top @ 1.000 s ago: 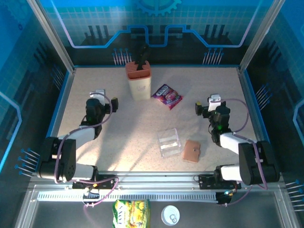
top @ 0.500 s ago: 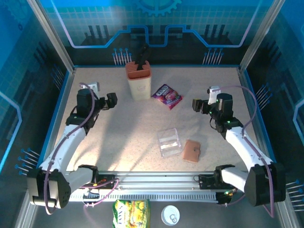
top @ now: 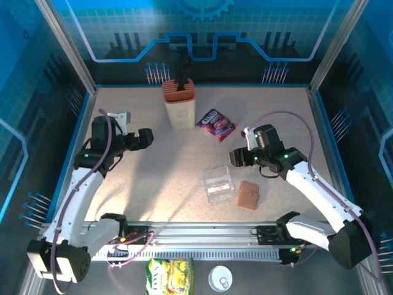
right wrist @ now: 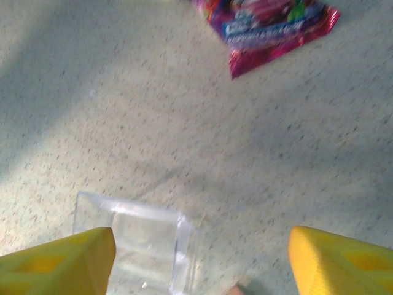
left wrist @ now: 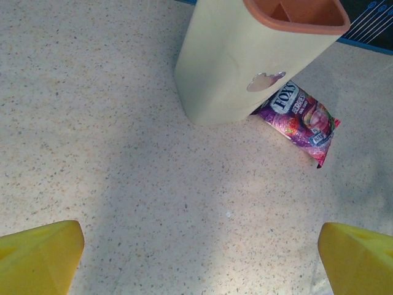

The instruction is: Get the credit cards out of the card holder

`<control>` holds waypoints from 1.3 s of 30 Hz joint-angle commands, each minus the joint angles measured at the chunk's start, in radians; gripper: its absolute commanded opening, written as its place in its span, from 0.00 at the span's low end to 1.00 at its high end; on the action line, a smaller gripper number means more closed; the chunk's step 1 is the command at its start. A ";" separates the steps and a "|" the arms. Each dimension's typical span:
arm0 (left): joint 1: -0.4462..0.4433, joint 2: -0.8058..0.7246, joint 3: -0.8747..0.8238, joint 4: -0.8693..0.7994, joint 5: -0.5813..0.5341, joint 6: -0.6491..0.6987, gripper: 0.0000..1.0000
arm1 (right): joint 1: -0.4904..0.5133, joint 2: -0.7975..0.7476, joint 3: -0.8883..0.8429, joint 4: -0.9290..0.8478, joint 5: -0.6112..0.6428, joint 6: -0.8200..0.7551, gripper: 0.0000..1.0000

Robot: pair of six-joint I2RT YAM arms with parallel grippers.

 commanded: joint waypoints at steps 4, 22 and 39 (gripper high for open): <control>-0.004 -0.036 -0.052 -0.023 -0.049 0.019 0.99 | 0.080 0.007 0.013 -0.176 0.091 0.072 0.68; -0.004 -0.050 -0.070 -0.040 -0.015 -0.134 0.99 | 0.172 0.282 0.094 -0.106 0.120 0.120 0.35; -0.004 -0.071 -0.131 0.012 -0.050 -0.167 0.99 | 0.196 0.428 0.084 -0.026 0.126 0.145 0.21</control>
